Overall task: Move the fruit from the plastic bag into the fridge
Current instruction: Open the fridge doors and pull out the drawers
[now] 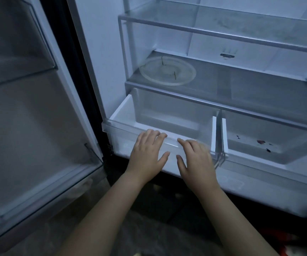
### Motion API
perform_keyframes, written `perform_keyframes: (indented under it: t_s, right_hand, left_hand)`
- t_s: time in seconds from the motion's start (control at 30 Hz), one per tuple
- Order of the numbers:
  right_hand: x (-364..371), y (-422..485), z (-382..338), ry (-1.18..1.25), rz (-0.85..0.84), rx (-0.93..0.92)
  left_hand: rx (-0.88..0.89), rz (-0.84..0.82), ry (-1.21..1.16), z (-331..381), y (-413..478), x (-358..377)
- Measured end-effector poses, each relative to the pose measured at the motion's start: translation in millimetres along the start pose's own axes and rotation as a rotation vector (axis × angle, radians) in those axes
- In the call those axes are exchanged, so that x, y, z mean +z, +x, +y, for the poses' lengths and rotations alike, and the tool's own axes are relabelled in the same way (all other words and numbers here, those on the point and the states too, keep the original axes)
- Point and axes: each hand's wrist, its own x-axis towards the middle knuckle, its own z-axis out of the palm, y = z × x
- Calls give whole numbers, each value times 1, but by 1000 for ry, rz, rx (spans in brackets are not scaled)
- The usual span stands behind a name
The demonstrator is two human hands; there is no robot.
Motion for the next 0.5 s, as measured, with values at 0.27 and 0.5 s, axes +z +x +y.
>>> perform_keyframes:
  t_s: [0.27, 0.5]
  right_hand:
    - [-3, 0, 12, 58, 32, -88]
    - [0, 0, 16, 107, 79, -97]
  left_hand:
    - [-119, -41, 47, 19, 9, -6]
    - [-221, -66, 9, 26, 13, -14]
